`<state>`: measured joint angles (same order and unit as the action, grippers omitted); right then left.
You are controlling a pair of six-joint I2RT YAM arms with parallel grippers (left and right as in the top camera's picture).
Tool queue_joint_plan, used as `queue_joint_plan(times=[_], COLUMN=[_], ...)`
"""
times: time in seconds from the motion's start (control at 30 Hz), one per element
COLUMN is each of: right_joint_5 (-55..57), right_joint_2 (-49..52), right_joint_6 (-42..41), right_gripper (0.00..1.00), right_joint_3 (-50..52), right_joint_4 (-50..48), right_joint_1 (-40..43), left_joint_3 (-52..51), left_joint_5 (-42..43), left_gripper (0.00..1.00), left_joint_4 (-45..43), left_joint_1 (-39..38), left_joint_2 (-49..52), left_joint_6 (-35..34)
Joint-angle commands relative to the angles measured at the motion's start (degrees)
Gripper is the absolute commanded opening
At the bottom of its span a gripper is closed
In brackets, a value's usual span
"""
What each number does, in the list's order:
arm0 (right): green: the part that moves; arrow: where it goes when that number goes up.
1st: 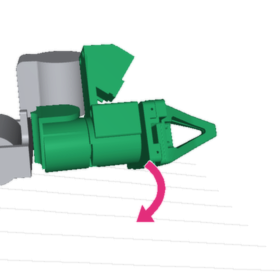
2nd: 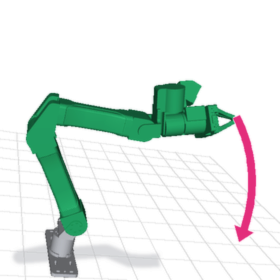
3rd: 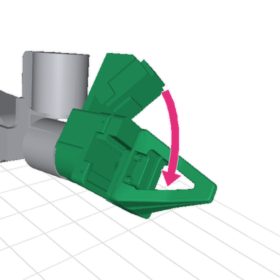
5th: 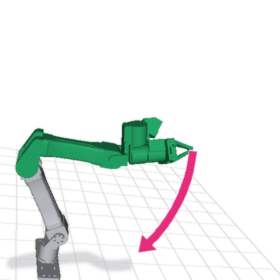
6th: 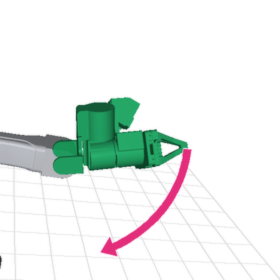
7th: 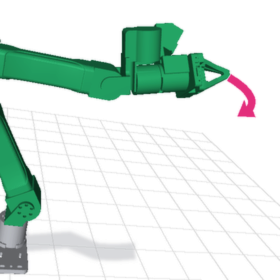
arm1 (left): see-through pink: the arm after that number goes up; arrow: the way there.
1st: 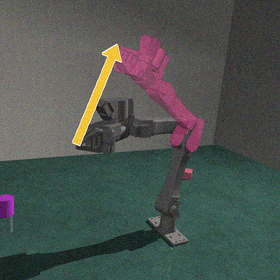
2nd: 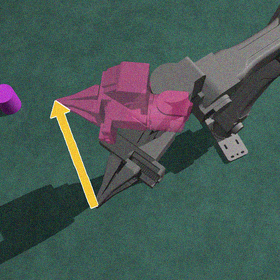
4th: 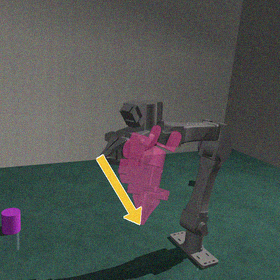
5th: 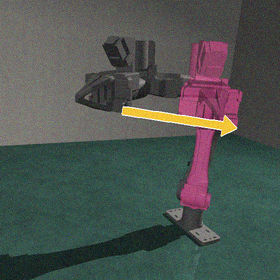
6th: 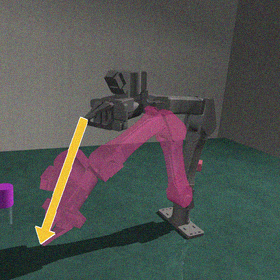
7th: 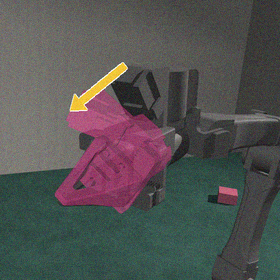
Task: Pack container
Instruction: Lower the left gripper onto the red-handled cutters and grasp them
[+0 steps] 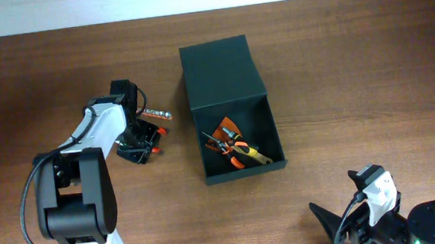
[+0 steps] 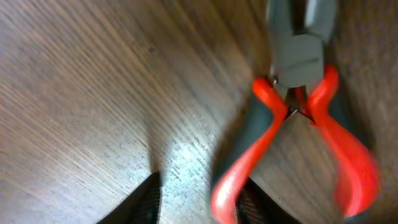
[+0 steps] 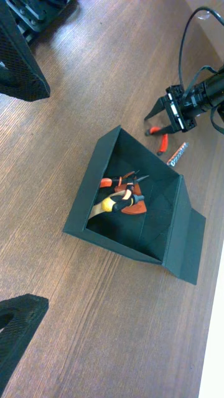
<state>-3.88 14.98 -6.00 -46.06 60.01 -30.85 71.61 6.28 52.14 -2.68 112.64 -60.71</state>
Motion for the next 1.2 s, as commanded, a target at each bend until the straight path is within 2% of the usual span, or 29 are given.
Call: queue_joint_plan(times=[0.0,0.03,0.3,0.53,0.77,1.0,1.17], right_joint_5=[0.7,0.7,0.7,0.7,0.7,0.7,0.7], right_joint_2=[-0.4,-0.4,-0.4,-0.4,-0.4,-0.4,-0.4], right_joint_6=[-0.5,-0.5,-0.5,-0.5,-0.5,-0.5,-0.5], right_gripper=[0.99,0.99,0.99,0.99,0.99,0.99,0.99], right_joint_3=[0.2,0.2,0.2,0.2,0.2,0.2,0.2], right_joint_4=[-0.2,-0.2,-0.2,-0.2,-0.2,-0.2,-0.2], right_joint_1=[-0.3,-0.3,-0.3,-0.3,-0.3,-0.3,-0.3], left_joint_3=[0.2,0.2,0.2,0.2,0.2,0.2,0.2], left_joint_5=[0.4,0.4,0.4,0.4,0.2,-1.2,-1.1], left_gripper=[0.27,0.23,0.11,0.06,0.02,0.02,0.01], left_joint_4=[1.4,1.8,2.4,2.4,2.4,2.3,2.4], left_joint_1=[-0.3,-0.3,-0.3,-0.3,-0.7,-6.5,-13.7], left_joint_2=[1.4,1.4,1.4,-0.8,-7.5,-20.2,-26.5], left_joint_6=[-0.1,-0.1,-0.1,-0.1,-0.1,-0.2,-5.9])
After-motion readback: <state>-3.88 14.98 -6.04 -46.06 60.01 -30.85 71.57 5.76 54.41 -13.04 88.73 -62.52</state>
